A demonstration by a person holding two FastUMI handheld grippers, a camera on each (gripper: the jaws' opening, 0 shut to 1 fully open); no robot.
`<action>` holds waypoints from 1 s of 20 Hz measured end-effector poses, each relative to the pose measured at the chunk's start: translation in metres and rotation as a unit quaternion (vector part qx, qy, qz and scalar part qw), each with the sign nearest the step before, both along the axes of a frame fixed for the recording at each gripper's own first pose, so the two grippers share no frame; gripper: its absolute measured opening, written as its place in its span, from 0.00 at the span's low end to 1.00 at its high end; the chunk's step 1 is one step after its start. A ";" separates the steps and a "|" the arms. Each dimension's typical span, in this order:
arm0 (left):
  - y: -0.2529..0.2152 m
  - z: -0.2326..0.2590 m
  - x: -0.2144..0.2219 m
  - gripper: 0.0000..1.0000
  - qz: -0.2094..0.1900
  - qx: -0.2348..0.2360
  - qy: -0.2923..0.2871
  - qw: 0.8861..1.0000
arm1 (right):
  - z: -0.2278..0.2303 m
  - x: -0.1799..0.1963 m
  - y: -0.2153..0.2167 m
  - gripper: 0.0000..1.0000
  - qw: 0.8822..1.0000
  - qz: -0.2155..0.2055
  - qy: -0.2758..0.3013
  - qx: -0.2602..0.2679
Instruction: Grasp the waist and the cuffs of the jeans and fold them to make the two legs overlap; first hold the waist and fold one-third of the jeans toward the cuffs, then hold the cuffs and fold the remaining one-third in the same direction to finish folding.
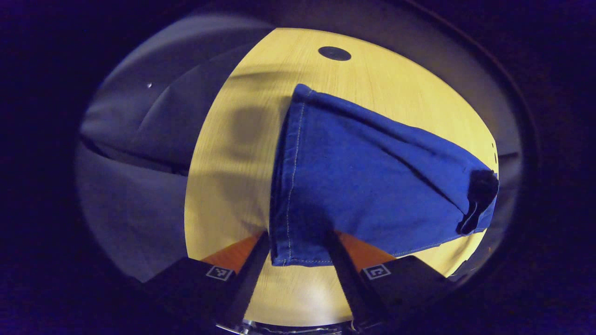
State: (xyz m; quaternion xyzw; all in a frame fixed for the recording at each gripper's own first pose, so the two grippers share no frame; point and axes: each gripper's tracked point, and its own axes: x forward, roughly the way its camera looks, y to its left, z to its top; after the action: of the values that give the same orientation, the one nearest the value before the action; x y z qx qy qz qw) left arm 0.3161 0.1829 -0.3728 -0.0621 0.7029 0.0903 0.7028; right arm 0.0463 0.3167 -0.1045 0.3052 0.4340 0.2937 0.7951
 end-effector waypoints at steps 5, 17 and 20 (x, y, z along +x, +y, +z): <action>-0.043 -0.006 0.021 0.20 -0.010 -0.049 0.002 0.999 | 0.009 0.005 -0.002 0.86 1.000 -0.018 0.000 0.012; -0.271 0.202 0.075 0.11 -0.179 -0.151 -0.235 0.943 | 0.013 0.029 -0.029 0.86 0.999 -0.042 0.001 0.027; -0.368 0.229 0.090 0.11 -0.248 -0.189 -0.271 0.911 | 0.015 0.032 -0.041 0.86 0.999 -0.044 -0.014 0.019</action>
State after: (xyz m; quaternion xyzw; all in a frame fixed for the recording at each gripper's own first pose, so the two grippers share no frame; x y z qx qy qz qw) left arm 0.4058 -0.1846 -0.1442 -0.0398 0.4819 -0.2416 0.8413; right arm 0.0784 0.2756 -0.0890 0.3346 0.4038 0.2708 0.8073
